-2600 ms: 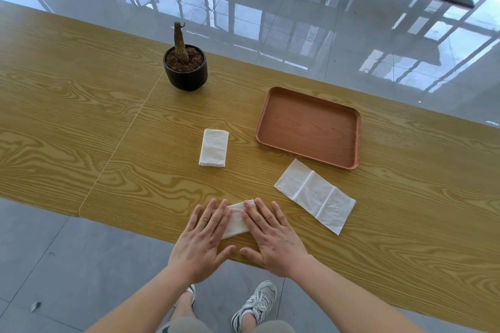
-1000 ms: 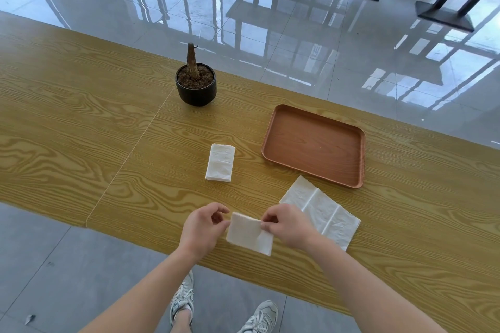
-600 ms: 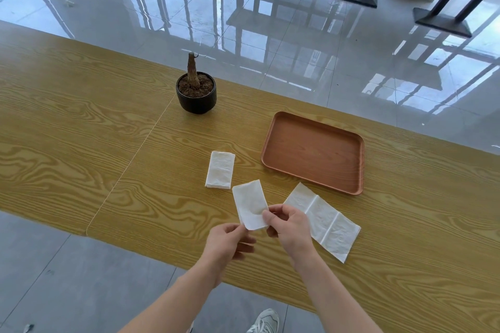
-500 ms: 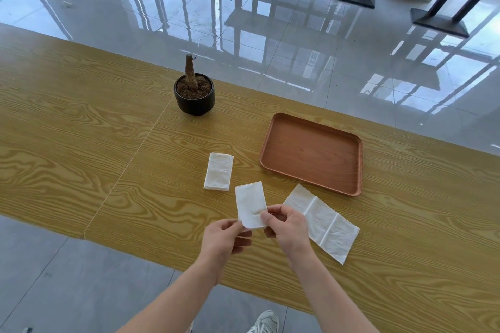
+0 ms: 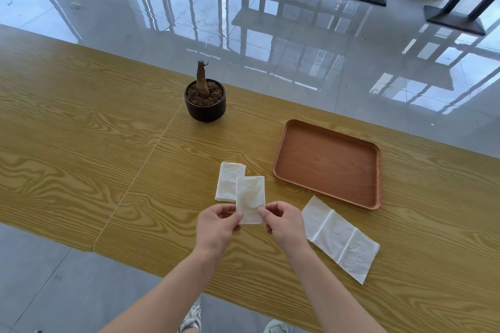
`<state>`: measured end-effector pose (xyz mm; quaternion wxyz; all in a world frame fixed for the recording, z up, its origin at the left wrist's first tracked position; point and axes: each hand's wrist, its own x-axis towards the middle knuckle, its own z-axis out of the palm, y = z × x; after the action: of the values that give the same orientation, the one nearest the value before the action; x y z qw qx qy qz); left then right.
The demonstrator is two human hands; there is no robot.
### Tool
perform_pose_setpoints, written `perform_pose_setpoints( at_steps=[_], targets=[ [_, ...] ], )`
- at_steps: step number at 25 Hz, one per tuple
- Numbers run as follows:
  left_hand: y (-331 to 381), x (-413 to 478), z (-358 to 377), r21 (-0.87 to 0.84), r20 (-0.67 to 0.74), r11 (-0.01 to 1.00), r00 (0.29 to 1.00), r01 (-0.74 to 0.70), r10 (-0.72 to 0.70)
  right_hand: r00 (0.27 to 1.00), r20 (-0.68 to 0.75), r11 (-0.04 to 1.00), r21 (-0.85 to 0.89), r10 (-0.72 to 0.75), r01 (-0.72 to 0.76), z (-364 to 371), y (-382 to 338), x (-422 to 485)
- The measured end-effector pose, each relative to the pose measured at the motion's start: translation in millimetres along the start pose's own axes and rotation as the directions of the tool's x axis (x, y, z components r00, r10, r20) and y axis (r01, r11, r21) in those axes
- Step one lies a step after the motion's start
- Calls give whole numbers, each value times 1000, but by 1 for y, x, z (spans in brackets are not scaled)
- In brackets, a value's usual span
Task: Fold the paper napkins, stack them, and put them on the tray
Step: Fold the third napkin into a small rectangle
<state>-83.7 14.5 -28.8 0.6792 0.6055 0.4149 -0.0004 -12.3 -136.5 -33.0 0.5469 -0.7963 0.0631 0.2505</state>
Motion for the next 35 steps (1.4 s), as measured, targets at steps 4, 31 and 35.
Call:
perform_pose_setpoints(
  at_steps=[4,31,35],
  targets=[
    [18,29,-11,123,-62,990,995,-69,77,1000,-11,997,-74,4,-5,25,-16,25],
    [19,84,-24,471,-141,881,982,-47,128,998,-54,927,-369,44,-61,63,-30,64],
    [17,81,-22,515,-144,853,972,-86,185,997,-76,918,-395,16,-44,58,-27,59]
  ],
)
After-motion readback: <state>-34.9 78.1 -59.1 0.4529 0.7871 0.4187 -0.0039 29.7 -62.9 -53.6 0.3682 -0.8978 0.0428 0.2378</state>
